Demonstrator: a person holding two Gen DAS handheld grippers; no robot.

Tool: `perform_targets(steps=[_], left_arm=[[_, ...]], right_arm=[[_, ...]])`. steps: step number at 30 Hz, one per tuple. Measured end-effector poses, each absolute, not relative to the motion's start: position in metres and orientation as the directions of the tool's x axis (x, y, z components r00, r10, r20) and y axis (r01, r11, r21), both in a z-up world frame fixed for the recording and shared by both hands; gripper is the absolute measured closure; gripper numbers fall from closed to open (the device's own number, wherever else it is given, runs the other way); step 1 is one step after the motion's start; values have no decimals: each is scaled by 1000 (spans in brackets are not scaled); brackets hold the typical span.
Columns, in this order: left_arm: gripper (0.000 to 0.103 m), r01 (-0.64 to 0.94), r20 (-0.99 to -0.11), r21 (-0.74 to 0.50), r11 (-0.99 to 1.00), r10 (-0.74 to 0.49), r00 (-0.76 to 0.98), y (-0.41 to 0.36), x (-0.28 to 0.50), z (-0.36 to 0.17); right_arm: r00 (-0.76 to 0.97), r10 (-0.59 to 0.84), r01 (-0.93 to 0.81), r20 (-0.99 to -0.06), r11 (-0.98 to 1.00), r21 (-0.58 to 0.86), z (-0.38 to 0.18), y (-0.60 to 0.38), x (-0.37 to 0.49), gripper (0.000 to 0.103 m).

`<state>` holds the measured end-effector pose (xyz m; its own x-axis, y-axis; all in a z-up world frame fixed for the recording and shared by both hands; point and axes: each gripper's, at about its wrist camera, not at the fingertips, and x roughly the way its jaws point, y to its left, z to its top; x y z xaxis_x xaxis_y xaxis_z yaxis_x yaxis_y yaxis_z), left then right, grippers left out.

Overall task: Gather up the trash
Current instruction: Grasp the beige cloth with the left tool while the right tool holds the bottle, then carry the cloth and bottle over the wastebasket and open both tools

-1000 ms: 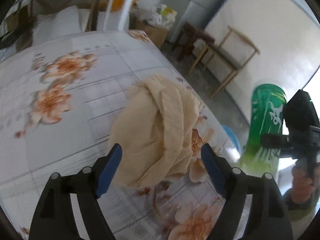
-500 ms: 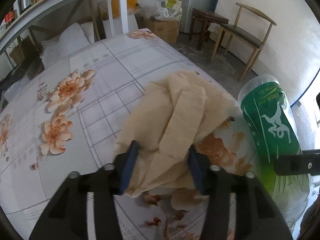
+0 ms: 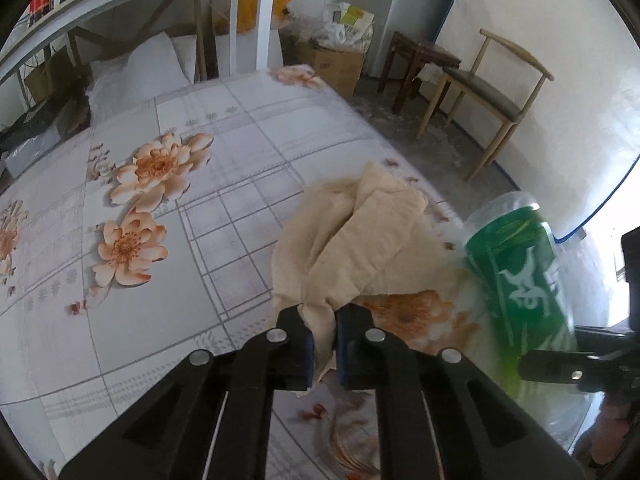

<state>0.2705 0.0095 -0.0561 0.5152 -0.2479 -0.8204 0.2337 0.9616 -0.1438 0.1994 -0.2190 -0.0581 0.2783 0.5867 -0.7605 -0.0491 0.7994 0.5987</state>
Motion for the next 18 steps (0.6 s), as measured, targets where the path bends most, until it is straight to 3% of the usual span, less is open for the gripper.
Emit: perform_targets(steps=[9,18], left_arm=[[96,342,-767,-159,926,-334,548,-31,247,-11],[96,539,-765,-219,813,-486,422,-141,231,4]], right_arm=[[364,635,44,-682,719,693,-61,-272,177,45],[514,595,195,-618,621,760,-70,-372,124,45]])
